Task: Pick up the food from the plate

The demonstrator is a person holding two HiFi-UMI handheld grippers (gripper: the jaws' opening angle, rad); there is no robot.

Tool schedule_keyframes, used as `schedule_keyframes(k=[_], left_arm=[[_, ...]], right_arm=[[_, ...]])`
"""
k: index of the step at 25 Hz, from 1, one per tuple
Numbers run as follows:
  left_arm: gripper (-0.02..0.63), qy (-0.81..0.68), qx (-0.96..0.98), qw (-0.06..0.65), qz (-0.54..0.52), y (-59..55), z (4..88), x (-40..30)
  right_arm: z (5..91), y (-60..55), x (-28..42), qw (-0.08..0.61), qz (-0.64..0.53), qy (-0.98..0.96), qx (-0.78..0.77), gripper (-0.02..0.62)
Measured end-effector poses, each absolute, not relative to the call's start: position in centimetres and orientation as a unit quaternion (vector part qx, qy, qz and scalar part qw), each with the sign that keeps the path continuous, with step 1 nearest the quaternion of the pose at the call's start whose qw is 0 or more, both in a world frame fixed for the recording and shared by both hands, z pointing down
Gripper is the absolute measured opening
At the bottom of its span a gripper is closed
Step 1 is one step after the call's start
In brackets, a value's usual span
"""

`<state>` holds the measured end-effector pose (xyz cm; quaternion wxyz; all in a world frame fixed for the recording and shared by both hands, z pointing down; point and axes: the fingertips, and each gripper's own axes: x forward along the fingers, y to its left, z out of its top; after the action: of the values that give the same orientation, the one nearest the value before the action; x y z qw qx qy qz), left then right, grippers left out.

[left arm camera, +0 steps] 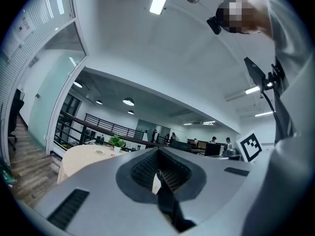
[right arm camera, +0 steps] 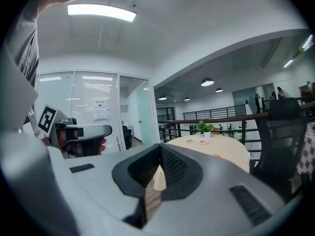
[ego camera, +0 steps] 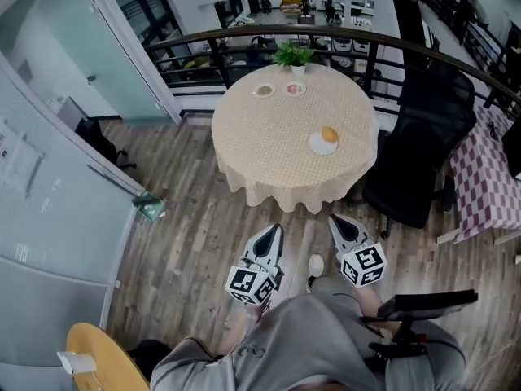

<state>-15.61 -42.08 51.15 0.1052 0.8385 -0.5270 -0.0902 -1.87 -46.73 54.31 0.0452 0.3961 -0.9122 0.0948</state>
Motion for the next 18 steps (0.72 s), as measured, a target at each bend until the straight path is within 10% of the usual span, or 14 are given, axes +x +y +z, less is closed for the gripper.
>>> schedule_keyframes(k=[18], left_arm=[[-0.003, -0.529, 0.838, 0.122, -0.061, -60.7, 49.2, -10.1]], right_arm=[[53.8, -66.8, 2.7, 0.009, 0.122, -0.910, 0.396, 0.009]])
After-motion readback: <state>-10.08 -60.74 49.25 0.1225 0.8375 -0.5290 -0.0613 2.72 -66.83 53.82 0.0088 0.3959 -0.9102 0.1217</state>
